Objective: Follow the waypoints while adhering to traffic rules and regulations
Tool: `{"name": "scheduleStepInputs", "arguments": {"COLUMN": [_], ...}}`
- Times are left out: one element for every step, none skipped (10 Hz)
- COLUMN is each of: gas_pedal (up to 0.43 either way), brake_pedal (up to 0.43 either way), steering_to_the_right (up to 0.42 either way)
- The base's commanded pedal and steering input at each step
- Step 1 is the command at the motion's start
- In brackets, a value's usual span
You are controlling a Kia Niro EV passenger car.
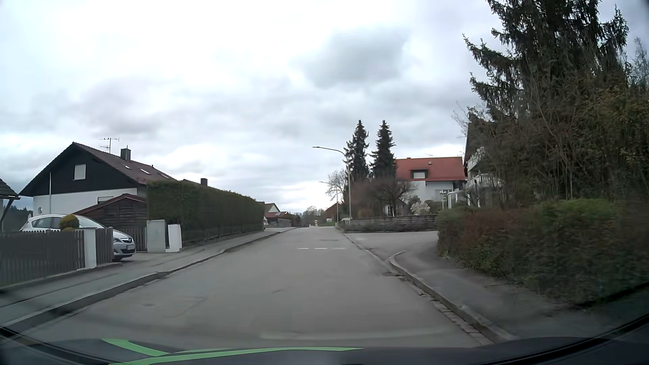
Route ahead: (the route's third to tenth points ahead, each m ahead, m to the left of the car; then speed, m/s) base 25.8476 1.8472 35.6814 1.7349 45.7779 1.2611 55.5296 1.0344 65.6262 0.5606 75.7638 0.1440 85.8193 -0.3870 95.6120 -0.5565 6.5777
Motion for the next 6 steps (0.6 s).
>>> {"name": "scheduleStepInputs", "arguments": {"gas_pedal": [0.0, 0.0, 0.0, 0.0, 0.0, 0.0], "brake_pedal": [0.116, 0.116, 0.122, 0.122, 0.122, 0.122], "steering_to_the_right": [-0.005, -0.004, -0.004, -0.003, -0.003, -0.003]}}
